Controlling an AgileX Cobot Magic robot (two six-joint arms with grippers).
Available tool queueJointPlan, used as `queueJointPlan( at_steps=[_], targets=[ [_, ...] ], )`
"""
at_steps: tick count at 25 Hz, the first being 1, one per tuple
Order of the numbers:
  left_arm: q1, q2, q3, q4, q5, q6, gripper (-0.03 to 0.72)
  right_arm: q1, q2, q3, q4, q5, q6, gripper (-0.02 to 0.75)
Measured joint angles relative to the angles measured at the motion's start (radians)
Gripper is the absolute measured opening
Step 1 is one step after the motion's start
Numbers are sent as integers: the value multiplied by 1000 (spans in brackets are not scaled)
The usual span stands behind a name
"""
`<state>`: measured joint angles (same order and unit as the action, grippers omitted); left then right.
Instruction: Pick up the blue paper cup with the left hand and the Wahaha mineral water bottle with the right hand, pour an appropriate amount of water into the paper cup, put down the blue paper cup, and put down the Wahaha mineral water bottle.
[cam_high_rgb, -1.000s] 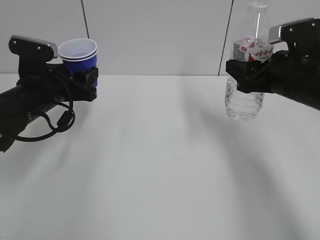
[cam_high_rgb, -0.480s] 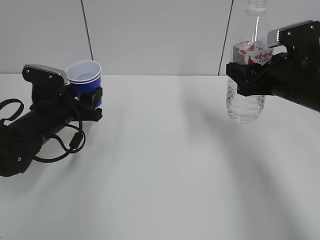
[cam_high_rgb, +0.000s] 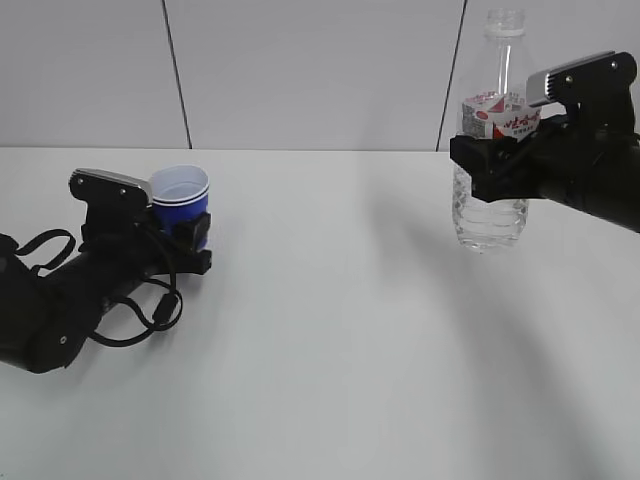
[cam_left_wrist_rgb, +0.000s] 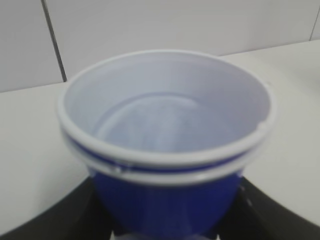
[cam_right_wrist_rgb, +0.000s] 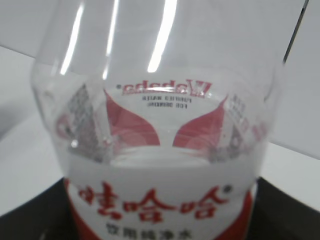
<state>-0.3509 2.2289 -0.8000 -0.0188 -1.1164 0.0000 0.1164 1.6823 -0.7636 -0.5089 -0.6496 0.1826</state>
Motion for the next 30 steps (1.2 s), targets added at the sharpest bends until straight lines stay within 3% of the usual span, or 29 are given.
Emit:
queueJointPlan(
  at_steps=[30],
  targets=[
    [0, 104, -47, -8, -52, 0, 425, 0, 0, 0, 4, -20, -3, 469]
  ],
)
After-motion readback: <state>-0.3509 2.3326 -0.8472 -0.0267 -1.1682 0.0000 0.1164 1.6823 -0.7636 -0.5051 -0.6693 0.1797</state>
